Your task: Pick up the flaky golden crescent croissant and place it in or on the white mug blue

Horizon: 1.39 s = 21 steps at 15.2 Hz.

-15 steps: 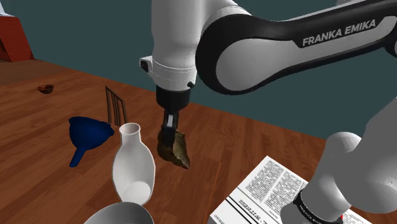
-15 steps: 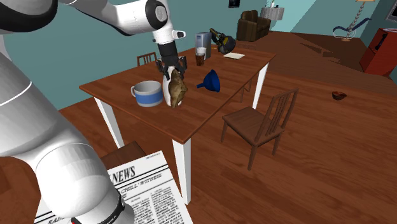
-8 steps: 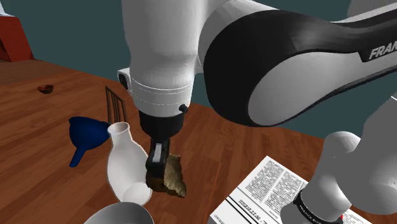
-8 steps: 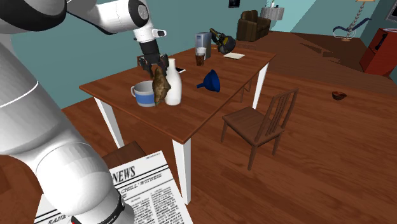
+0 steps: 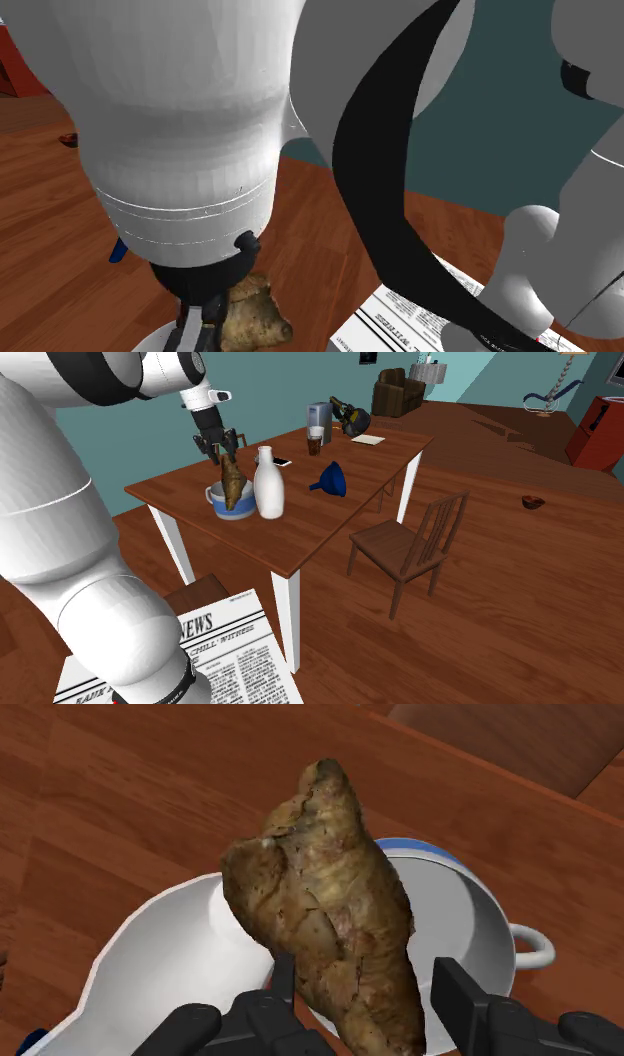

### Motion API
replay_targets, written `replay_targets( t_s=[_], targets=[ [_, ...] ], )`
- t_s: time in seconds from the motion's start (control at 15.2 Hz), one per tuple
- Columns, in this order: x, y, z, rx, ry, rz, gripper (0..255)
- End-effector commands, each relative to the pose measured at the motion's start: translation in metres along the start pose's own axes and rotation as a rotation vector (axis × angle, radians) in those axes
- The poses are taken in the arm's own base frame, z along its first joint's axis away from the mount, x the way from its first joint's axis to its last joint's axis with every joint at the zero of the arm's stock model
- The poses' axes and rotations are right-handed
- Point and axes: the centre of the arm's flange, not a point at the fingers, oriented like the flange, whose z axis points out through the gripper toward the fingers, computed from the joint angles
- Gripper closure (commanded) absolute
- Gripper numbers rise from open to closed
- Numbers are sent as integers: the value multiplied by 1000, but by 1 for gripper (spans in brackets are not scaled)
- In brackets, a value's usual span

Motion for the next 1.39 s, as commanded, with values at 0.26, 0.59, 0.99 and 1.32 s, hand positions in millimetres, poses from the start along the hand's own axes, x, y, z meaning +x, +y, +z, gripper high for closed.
replay_targets(
  t_s=[0.26, 0.59, 0.99, 1.32],
  targets=[
    [0, -45, 19, 21, -28, 1, 255],
    [40, -38, 34, 54, -127, -249, 0],
    [62, -41, 67, 78, -198, -428, 0],
    [58, -41, 86, 78, -198, -428, 0]
  ],
)
